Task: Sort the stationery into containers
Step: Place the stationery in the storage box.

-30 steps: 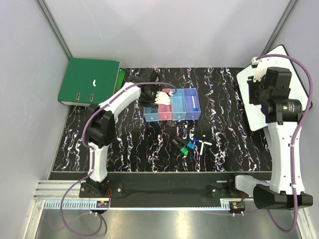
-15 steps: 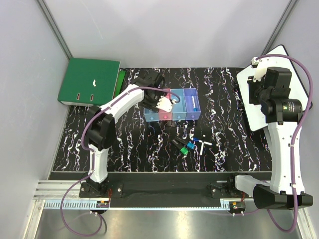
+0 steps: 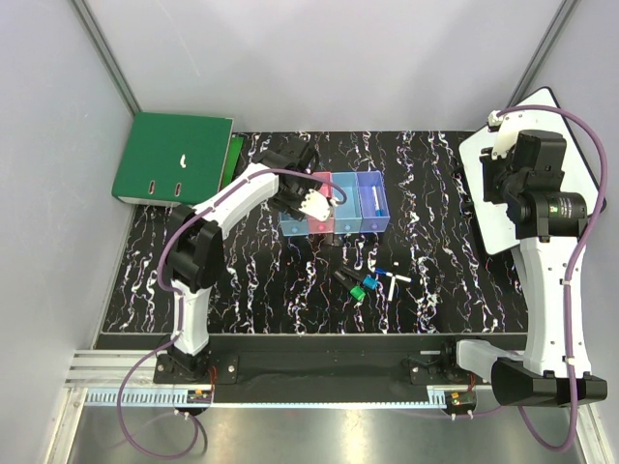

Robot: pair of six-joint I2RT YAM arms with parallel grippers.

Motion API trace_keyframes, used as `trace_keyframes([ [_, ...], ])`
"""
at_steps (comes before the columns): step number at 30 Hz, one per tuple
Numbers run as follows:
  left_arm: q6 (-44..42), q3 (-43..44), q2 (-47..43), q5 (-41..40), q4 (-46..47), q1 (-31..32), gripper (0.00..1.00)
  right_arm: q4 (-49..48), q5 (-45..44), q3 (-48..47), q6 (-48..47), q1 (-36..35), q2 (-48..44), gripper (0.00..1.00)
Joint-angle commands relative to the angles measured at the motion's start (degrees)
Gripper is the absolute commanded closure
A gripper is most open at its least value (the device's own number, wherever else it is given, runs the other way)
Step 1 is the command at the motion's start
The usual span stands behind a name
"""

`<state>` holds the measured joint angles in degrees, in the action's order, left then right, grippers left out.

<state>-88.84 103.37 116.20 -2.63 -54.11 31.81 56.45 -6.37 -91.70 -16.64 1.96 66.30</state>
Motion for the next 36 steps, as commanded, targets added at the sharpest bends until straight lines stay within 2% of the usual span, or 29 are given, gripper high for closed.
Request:
trace_keyframes([
  [1,-3.09,-0.01,-2.74,-2.55,0.67,-0.26,1.0,-0.72,0.48,-1.9,0.74,0.5,-0.39,0.66],
  [8,-4.94,-1.94,-2.82,-3.61,0.84,-0.26,1.0,-0.72,0.75,-1.11,0.82,0.68,-0.65,0.66],
  [18,-3.36,-1.51,-0.37,-4.13,0.93,0.79,1.0,-0.63,0.92,-1.46,0.82,0.86,-0.47,0.66],
  [25,-1.34,-1.86,0.95,-3.34,0.85,1.23,0.88,-0.63,0.92,-0.76,0.74,0.86,-0.65,0.66],
  [32,1.3,-1.77,1.83,-1.76,0.93,1.67,0.82,-0.37,1.27,-1.99,0.82,0.86,0.05,0.66],
  [36,2.53,-1.68,2.01,-1.58,0.93,1.67,0.63,-0.46,1.54,-1.99,0.91,0.86,0.23,0.66],
])
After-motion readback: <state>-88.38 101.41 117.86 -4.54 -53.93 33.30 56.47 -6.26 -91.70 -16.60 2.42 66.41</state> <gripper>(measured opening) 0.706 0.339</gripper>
